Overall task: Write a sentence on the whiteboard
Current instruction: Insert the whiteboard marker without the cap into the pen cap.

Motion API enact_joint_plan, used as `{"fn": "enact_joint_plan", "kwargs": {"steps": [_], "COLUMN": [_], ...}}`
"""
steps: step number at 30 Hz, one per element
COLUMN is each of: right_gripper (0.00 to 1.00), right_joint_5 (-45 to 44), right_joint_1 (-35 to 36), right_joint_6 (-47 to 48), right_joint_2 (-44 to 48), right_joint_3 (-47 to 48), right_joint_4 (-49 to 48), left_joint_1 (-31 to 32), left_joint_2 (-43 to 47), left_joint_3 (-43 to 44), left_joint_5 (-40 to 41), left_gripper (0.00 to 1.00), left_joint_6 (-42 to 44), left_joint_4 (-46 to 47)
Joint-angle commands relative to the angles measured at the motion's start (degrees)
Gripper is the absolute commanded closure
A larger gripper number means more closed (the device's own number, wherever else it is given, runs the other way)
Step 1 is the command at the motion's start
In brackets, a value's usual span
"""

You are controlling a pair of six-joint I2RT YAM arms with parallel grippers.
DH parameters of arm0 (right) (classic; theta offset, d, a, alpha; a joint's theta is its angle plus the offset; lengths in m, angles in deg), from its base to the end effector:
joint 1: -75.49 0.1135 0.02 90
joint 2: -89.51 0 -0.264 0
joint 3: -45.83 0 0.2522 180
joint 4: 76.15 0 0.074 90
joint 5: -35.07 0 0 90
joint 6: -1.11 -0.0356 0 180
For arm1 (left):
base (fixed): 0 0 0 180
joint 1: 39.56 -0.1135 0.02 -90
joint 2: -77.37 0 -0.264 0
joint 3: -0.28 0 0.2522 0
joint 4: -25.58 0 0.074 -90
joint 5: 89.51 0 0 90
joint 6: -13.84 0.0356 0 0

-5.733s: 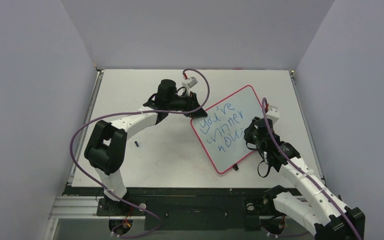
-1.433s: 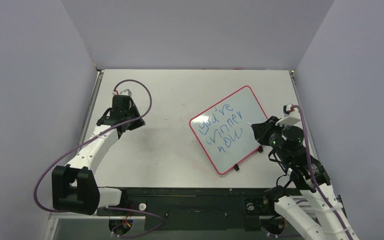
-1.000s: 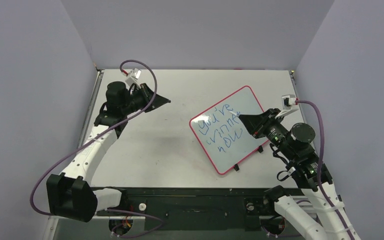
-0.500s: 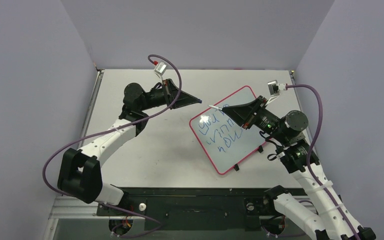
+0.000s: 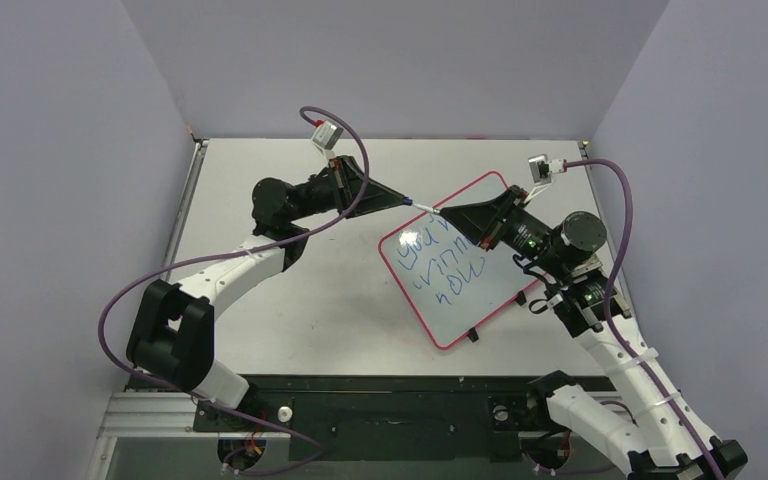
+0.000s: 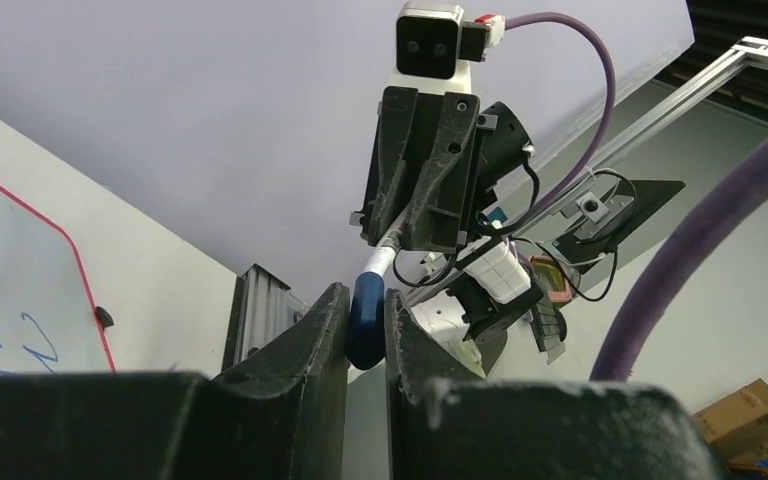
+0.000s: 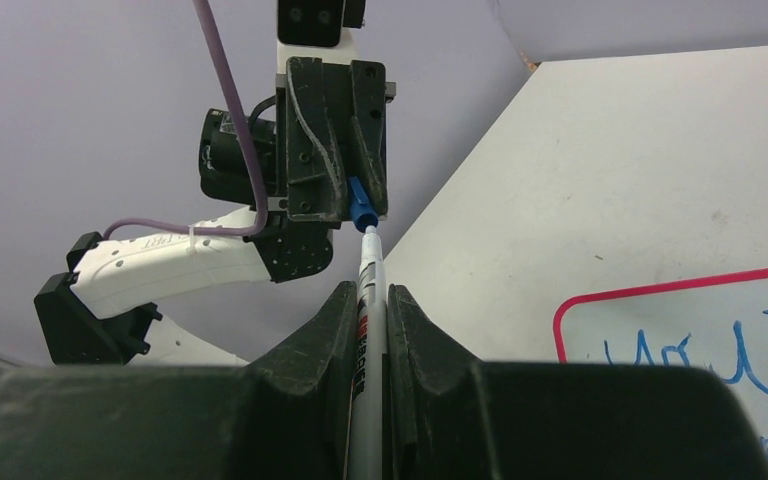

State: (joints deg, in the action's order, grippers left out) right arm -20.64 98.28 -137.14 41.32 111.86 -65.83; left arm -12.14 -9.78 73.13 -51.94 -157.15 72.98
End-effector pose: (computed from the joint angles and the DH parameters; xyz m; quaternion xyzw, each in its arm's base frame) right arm 0.1643 0.0908 0.4011 -0.0774 0.6633 0.5756 0.4719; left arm 0.2812 -0.1777 0.3671 0.1541 0.5566 -0.7629 0.2907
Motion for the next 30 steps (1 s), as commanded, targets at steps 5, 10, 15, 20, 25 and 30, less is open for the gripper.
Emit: {"fn": "enact_joint_plan", "kwargs": {"steps": [5, 10, 15, 20, 25, 30], "right_gripper": [1.0, 1.0, 1.0, 1.0, 1.0, 1.0], "right_joint_5": [-1.31, -1.15, -1.06, -0.97, -0.91, -1.03], "right_joint_1": [-0.28, -0.28, -0.19, -0.19, 0.23, 0.85], "right_joint_6": [0.16, -0.66, -0.8, -0.86, -1.4, -1.58], "right_joint_2": [-0.37, -0.51, -0.36, -0.44, -0.95, -1.48], "right_joint_3": [2.01, 1.63, 1.47, 1.09, 0.73, 0.55], "right_joint_4": [-4.42, -5.33, -5.52, -5.71, -6.59, -7.07], "left_joint_1": [0.39, 0.53, 0.6, 0.78, 1.33, 1.87], "left_joint_2": [0.46, 0.47, 0.4, 0.05, -0.54, -1.17], "left_joint_3": [1.96, 1.26, 0.8, 1.04, 1.46, 1.88], "left_joint_5": [0.21, 0.51, 1.14, 1.37, 1.82, 2.6], "left_gripper": [1.0, 1.0, 1.0, 1.0, 1.0, 1.0], "left_joint_6": [-1.54, -1.46, -0.62, -0.38, 0.0, 0.37], "left_joint_4": [5.74, 5.67, 5.08, 4.81, 4.45, 4.19]}}
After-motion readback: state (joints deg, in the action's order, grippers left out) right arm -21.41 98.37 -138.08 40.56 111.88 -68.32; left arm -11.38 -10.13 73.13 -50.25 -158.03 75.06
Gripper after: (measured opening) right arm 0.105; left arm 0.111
